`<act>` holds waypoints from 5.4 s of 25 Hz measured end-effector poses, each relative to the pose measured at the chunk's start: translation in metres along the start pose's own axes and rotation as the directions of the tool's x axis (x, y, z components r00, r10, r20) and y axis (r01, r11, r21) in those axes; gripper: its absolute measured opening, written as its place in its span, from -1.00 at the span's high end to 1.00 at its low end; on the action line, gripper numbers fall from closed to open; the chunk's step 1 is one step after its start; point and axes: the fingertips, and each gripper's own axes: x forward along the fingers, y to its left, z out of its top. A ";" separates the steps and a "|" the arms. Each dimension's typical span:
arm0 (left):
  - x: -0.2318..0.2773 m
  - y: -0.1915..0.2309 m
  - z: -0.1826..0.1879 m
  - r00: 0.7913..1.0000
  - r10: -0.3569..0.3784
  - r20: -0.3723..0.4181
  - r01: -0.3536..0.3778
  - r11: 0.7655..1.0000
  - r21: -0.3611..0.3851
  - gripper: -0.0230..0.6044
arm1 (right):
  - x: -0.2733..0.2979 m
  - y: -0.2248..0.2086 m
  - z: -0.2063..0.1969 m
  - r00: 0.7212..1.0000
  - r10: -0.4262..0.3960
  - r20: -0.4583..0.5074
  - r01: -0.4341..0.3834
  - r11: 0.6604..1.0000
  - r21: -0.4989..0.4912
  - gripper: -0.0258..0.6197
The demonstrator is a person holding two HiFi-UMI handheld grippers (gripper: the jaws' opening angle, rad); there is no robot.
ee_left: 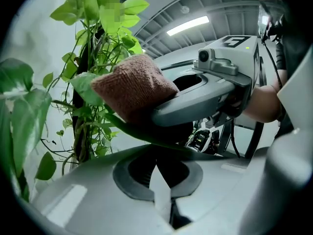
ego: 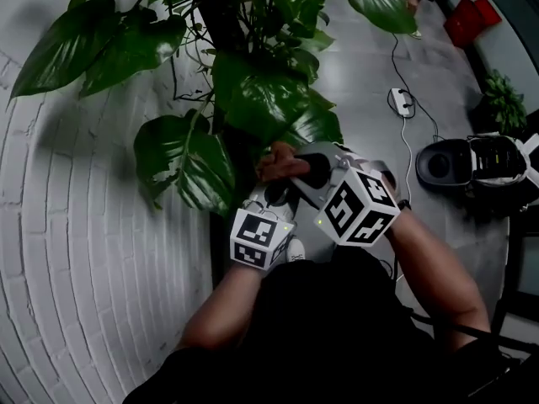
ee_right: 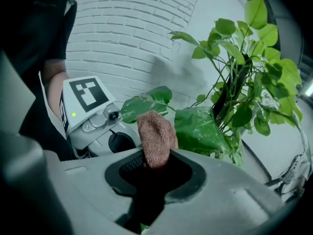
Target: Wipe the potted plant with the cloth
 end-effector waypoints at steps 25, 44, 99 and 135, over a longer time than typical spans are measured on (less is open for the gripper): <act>-0.004 -0.021 -0.014 0.999 -0.028 -0.039 0.027 0.999 -0.024 0.90 | -0.034 0.046 -0.055 0.999 -0.040 -0.017 0.042 0.987 0.156 0.71; -0.009 -0.032 -0.027 0.996 -0.054 -0.077 0.054 0.999 -0.010 0.89 | -0.064 0.071 -0.097 0.995 -0.076 -0.062 0.090 0.962 0.259 0.71; 0.042 0.021 -0.022 0.994 0.100 -0.036 -0.103 0.988 -0.117 0.90 | -0.005 -0.027 -0.056 0.998 0.046 0.036 -0.047 0.999 0.021 0.71; 0.025 -0.034 -0.032 0.991 -0.092 -0.094 0.090 0.996 -0.028 0.90 | -0.054 0.043 -0.103 0.989 -0.144 -0.033 0.147 0.940 0.308 0.71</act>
